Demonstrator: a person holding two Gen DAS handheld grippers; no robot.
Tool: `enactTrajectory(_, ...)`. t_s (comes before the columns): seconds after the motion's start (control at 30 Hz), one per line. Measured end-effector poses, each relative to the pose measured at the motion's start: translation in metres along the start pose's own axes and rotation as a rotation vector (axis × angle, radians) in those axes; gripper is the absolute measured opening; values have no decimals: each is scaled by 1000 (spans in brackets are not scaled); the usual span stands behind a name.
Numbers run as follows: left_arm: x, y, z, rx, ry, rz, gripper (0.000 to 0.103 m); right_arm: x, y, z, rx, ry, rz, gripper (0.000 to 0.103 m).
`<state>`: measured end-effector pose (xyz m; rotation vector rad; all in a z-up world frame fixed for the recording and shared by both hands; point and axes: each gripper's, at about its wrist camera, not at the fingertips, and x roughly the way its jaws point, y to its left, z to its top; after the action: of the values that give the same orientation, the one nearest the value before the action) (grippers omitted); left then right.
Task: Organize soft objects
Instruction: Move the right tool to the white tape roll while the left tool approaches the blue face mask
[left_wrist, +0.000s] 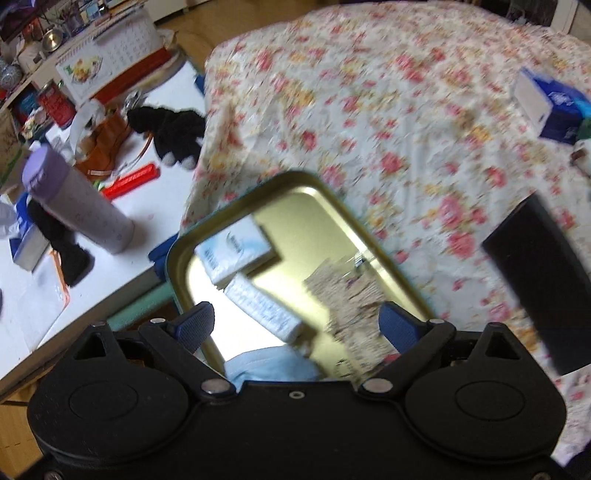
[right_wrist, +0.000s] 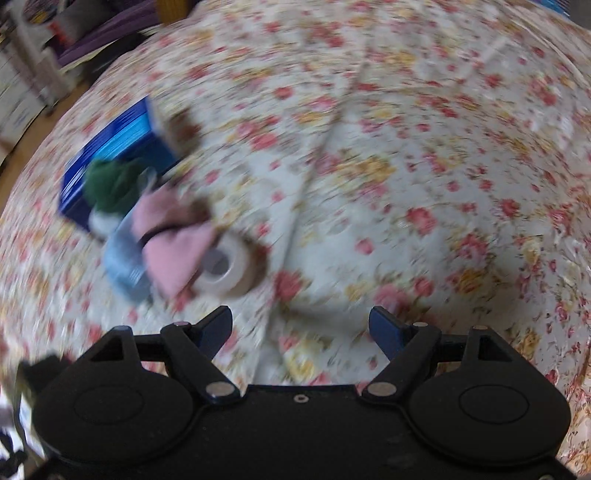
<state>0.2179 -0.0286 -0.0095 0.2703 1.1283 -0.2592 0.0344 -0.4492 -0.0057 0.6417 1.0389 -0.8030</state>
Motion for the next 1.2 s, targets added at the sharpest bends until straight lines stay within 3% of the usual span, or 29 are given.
enactTrajectory(0.13, -27, -30, 18, 30, -41, -38, 96, 7, 5, 9, 34, 10, 5, 81)
enactTrajectory(0.37, -55, -102, 34, 183, -122, -52, 96, 27, 31, 18, -61, 9, 73, 80)
enactTrajectory(0.53, -58, -150, 42, 271, -116, -103, 96, 40, 47, 14, -155, -42, 61, 81)
enactTrajectory(0.67, -52, -186, 49, 327, -94, -122, 96, 49, 46, 19, -153, -42, 95, 79)
enactTrajectory(0.77, -45, -211, 55, 353, -69, -147, 96, 51, 46, 20, -150, -58, 98, 71)
enactTrajectory(0.83, -42, -227, 59, 372, -61, -156, 96, 49, 45, 20, -158, -57, 150, 49)
enactTrajectory(0.87, -40, -235, 60, 383, -62, -154, 96, 48, 44, 20, -160, -55, 167, 48)
enactTrajectory(1.0, -32, -263, 67, 425, -58, -151, 96, 43, 45, 16, -179, -95, 133, 48)
enactTrajectory(1.2, -12, -297, 79, 433, -10, -200, 96, 38, 24, 19, -94, -182, 14, 48)
